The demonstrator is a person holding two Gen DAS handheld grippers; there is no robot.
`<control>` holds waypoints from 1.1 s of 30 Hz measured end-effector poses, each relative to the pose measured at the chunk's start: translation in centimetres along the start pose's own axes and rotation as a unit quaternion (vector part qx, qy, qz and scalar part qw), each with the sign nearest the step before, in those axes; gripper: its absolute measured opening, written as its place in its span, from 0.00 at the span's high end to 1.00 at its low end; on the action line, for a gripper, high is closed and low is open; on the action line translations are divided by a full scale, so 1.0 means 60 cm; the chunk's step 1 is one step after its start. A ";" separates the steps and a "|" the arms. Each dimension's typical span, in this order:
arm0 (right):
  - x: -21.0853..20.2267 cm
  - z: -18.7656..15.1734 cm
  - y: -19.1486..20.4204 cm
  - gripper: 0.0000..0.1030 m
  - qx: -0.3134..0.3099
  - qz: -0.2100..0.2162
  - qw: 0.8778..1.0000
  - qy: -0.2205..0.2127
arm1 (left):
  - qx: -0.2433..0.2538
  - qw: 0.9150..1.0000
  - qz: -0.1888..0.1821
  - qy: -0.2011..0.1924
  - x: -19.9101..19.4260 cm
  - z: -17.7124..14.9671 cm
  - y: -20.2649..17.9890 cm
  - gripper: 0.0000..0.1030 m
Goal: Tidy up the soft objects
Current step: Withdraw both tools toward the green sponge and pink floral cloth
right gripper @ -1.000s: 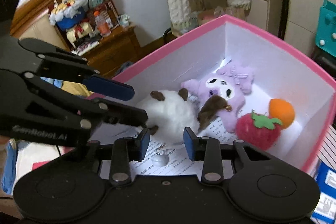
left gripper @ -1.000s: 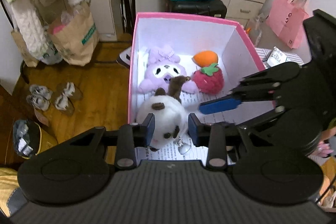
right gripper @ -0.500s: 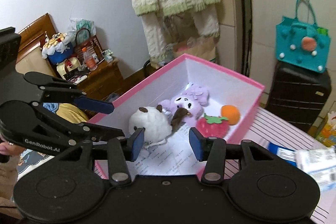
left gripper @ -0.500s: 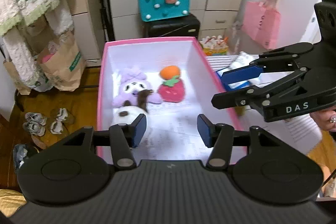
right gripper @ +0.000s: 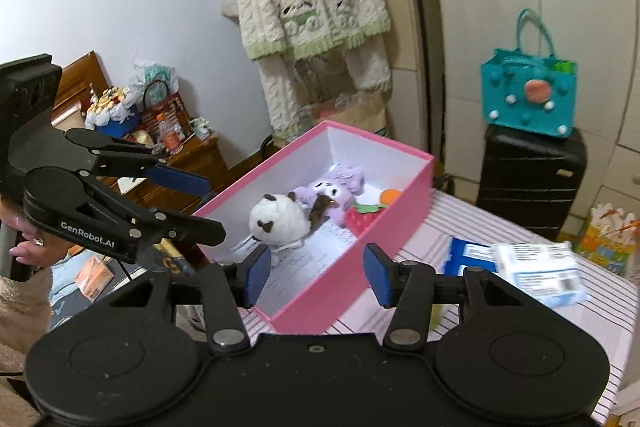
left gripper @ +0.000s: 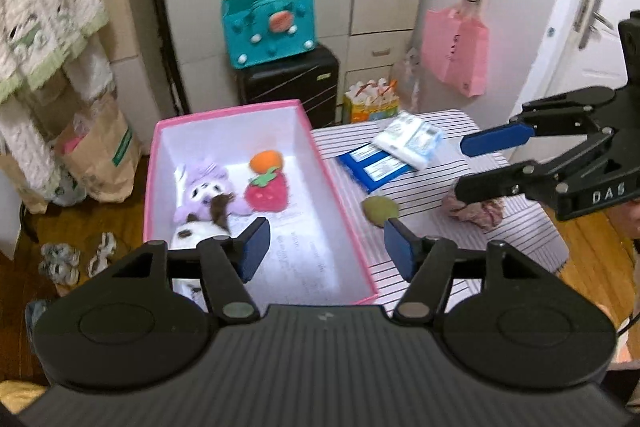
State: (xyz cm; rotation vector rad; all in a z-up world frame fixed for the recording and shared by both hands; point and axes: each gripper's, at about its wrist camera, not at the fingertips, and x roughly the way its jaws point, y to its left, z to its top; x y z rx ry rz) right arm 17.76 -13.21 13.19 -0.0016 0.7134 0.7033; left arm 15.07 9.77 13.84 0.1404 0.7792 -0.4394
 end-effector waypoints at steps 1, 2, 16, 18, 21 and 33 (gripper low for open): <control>-0.010 -0.004 -0.002 0.44 0.000 -0.003 1.000 -0.002 | 0.007 1.000 -0.003 -0.003 -0.003 0.002 -0.012 0.39; -0.021 -0.008 -0.006 0.44 -0.001 -0.009 1.000 -0.006 | 0.012 1.000 -0.006 -0.005 -0.005 0.002 -0.024 0.39; -0.117 -0.104 -0.078 0.38 0.010 -0.065 0.997 -0.040 | 0.049 0.996 -0.079 -0.015 0.036 0.024 -0.162 0.30; -0.120 -0.120 -0.090 0.37 0.010 -0.079 0.996 -0.038 | 0.045 0.995 -0.085 -0.019 0.051 0.025 -0.172 0.27; -0.122 -0.138 -0.110 0.36 0.013 -0.092 0.995 -0.028 | 0.042 0.995 -0.088 -0.020 0.081 0.025 -0.189 0.26; -0.101 -0.193 -0.177 0.31 0.027 -0.088 0.996 0.011 | 0.016 0.997 -0.080 -0.010 0.195 0.004 -0.217 0.18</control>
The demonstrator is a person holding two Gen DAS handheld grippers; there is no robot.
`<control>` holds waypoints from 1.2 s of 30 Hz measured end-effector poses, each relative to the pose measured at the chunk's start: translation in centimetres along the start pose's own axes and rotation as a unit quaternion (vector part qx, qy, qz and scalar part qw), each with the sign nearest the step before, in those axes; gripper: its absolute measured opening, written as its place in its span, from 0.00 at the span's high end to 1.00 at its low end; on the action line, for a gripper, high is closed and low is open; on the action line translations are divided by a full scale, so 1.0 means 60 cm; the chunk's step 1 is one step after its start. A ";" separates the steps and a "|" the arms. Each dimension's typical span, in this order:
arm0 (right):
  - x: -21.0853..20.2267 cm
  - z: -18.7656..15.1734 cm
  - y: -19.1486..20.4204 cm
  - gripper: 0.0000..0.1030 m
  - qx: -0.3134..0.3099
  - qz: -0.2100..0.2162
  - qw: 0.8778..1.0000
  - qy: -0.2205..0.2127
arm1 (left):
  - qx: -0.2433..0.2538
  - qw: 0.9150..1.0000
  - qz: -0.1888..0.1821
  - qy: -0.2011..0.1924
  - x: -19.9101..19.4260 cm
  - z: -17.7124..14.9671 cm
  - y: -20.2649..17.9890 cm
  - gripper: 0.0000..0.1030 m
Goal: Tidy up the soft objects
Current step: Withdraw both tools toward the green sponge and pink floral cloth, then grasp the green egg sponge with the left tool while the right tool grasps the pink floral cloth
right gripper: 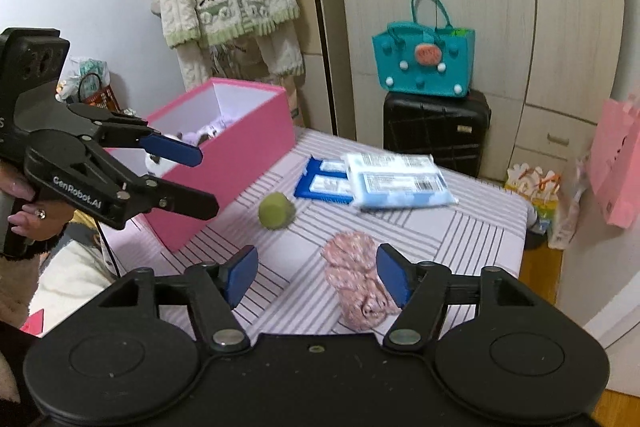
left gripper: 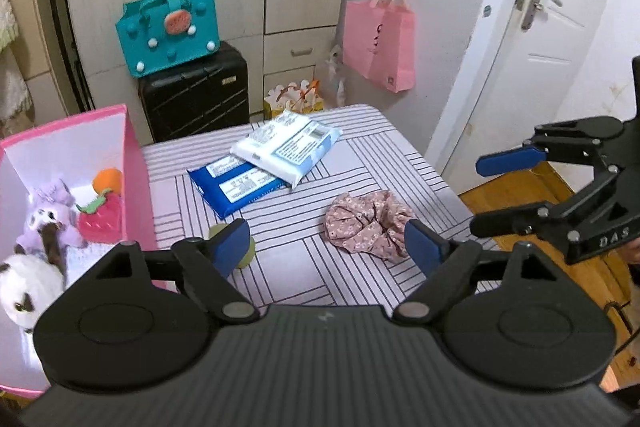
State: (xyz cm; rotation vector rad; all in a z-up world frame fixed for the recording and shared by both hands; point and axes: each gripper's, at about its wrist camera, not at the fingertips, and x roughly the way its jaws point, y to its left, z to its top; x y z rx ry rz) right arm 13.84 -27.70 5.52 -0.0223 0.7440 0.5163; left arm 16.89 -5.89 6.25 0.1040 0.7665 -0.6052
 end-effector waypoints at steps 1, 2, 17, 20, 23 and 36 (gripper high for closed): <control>0.006 -0.006 -0.005 0.30 0.002 0.003 1.000 0.004 | -0.010 1.000 -0.002 0.001 0.009 -0.001 0.005 0.18; 0.014 -0.011 -0.010 0.30 0.002 0.007 1.000 0.007 | -0.023 1.000 -0.007 0.003 0.020 -0.002 0.010 0.18; 0.127 -0.098 -0.053 0.23 -0.007 -0.008 0.999 -0.036 | -0.092 0.993 0.076 -0.013 0.142 -0.037 0.050 0.18; 0.147 -0.112 -0.053 0.21 0.008 -0.030 0.998 -0.056 | -0.058 0.990 0.127 -0.017 0.165 -0.045 0.041 0.18; 0.168 -0.124 -0.055 0.21 0.034 -0.043 0.997 -0.060 | -0.031 0.980 0.192 -0.029 0.180 -0.053 0.032 0.18; 0.204 -0.125 -0.014 0.14 0.046 -0.114 0.990 -0.065 | -0.090 0.977 0.191 -0.026 0.206 -0.072 0.067 0.23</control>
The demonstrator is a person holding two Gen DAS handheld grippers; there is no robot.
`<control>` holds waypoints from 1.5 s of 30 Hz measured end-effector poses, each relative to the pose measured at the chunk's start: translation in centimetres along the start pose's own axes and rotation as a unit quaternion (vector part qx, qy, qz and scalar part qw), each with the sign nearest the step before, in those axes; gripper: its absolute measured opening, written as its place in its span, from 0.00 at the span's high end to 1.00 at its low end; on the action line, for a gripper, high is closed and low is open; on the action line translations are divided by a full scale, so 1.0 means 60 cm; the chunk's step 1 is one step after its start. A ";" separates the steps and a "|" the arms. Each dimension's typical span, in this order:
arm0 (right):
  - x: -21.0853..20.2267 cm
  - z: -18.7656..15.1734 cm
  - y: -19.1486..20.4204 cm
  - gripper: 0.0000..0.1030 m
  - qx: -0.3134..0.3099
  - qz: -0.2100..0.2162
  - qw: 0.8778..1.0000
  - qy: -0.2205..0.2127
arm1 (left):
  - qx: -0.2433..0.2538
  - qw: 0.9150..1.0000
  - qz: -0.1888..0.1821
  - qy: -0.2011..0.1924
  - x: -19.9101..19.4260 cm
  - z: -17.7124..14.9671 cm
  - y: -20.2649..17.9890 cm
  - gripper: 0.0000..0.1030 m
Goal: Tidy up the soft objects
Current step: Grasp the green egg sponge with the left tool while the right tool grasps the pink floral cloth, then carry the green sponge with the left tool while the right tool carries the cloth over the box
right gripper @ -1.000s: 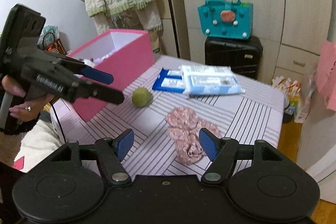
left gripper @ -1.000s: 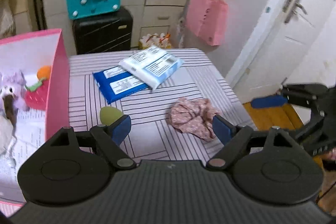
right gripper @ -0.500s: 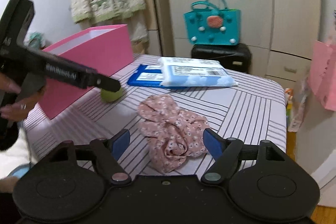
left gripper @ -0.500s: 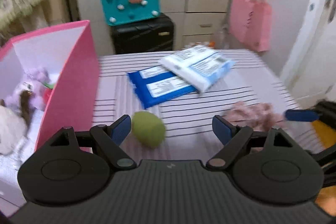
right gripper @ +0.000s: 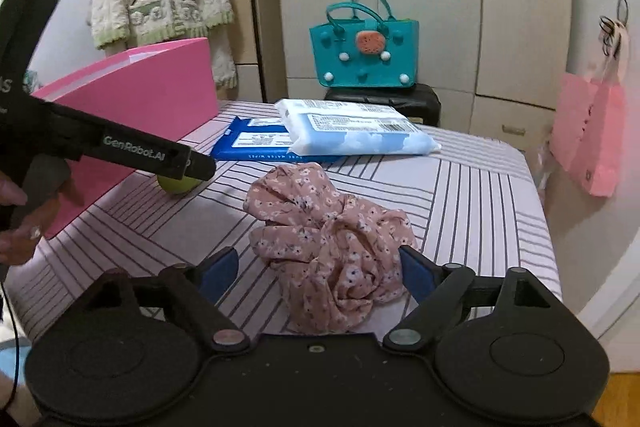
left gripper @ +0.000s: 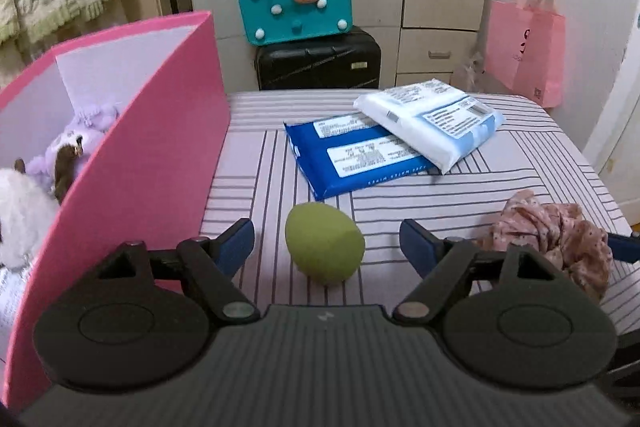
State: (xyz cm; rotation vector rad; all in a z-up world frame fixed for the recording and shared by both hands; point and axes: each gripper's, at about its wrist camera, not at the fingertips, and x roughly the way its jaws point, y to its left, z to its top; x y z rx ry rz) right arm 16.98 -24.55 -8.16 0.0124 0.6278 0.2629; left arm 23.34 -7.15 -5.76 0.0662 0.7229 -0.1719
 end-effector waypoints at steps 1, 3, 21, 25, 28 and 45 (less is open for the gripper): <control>0.001 0.000 -0.003 0.14 0.019 0.000 1.000 0.002 | 0.000 1.000 0.000 0.005 0.003 -0.001 0.000 0.23; 0.003 0.002 -0.015 0.12 0.083 0.016 0.996 0.009 | 0.005 1.000 0.004 0.014 0.010 -0.002 -0.002 0.23; 0.022 0.012 0.022 0.11 0.096 -0.100 0.990 0.025 | -0.070 0.997 -0.020 0.005 0.011 -0.015 0.029 0.62; 0.011 0.008 0.009 0.36 0.115 -0.103 0.988 0.011 | -0.079 0.996 -0.036 0.011 0.008 -0.017 0.032 0.62; 0.007 0.003 0.007 0.60 0.118 -0.095 0.989 -0.002 | -0.070 0.996 -0.048 0.001 0.001 -0.019 0.026 0.63; -0.026 -0.015 -0.005 0.81 0.170 -0.010 0.985 -0.012 | -0.047 0.995 -0.087 0.001 -0.037 -0.036 0.006 0.63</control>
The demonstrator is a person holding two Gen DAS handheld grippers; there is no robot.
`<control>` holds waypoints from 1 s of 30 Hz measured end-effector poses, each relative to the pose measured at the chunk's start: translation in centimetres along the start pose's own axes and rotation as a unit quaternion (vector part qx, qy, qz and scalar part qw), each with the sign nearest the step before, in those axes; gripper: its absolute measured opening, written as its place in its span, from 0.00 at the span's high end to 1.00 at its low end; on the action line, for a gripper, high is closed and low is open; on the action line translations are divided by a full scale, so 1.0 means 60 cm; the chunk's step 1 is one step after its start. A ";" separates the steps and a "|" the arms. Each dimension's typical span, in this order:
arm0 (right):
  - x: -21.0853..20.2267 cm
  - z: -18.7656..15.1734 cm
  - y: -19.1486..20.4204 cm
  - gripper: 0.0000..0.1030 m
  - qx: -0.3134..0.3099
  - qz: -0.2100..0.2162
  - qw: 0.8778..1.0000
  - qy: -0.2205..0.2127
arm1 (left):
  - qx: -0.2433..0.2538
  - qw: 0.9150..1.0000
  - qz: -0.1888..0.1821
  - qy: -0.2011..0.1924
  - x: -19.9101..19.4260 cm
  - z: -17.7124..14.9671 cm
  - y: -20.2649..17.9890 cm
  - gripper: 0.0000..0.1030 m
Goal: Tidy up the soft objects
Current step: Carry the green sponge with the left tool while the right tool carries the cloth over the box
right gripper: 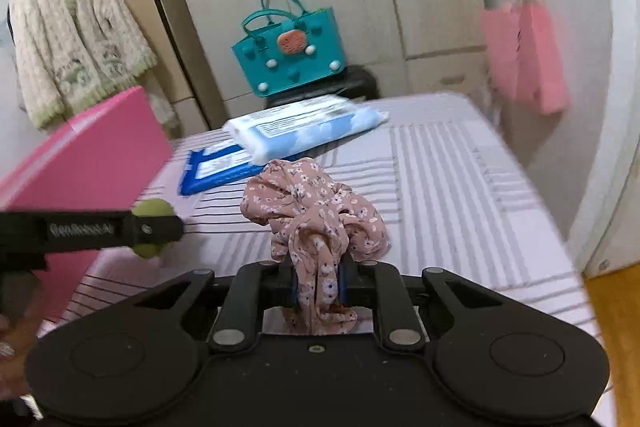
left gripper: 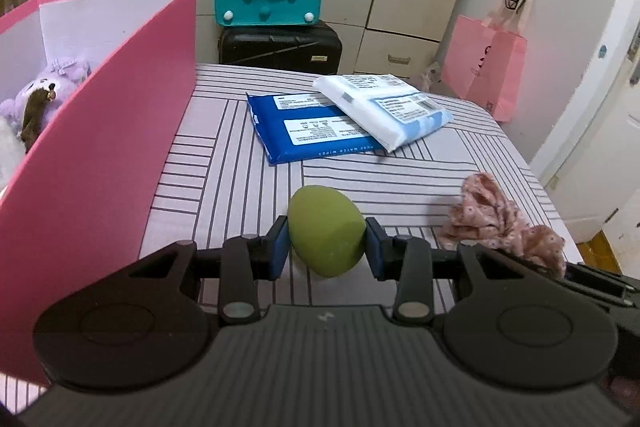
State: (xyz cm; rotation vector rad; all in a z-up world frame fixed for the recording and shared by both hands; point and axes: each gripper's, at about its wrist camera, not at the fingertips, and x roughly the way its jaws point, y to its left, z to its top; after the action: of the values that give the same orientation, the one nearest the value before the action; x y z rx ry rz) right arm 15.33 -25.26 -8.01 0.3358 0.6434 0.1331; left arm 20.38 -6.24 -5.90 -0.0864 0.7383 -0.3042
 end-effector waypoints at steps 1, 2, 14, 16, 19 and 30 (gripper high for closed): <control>0.000 -0.001 -0.001 0.81 0.006 0.009 1.000 0.003 | 0.001 1.000 -0.002 -0.001 -0.004 -0.001 0.000 0.63; 0.000 -0.004 0.002 0.81 0.007 0.012 1.000 0.005 | 0.000 1.000 -0.003 -0.002 -0.007 -0.003 0.000 0.63; 0.009 0.019 0.006 0.80 0.042 0.132 0.983 0.119 | -0.002 0.998 -0.035 0.047 -0.044 -0.012 0.011 0.63; 0.006 0.020 0.009 0.80 0.044 0.149 0.979 0.130 | 0.003 0.998 -0.041 0.051 -0.052 -0.013 0.014 0.63; 0.000 0.020 0.020 0.80 0.052 0.166 0.972 0.155 | 0.013 0.998 -0.031 0.056 -0.063 -0.017 0.022 0.63; -0.066 0.081 0.122 0.80 -0.082 0.158 0.972 0.154 | 0.025 0.996 -0.069 0.046 -0.147 -0.005 0.052 0.63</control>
State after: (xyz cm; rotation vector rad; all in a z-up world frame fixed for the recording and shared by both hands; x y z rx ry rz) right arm 15.04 -20.59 0.39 0.2574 0.8762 0.5492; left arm 14.80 -0.59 -0.99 -0.0768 0.8174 -0.4595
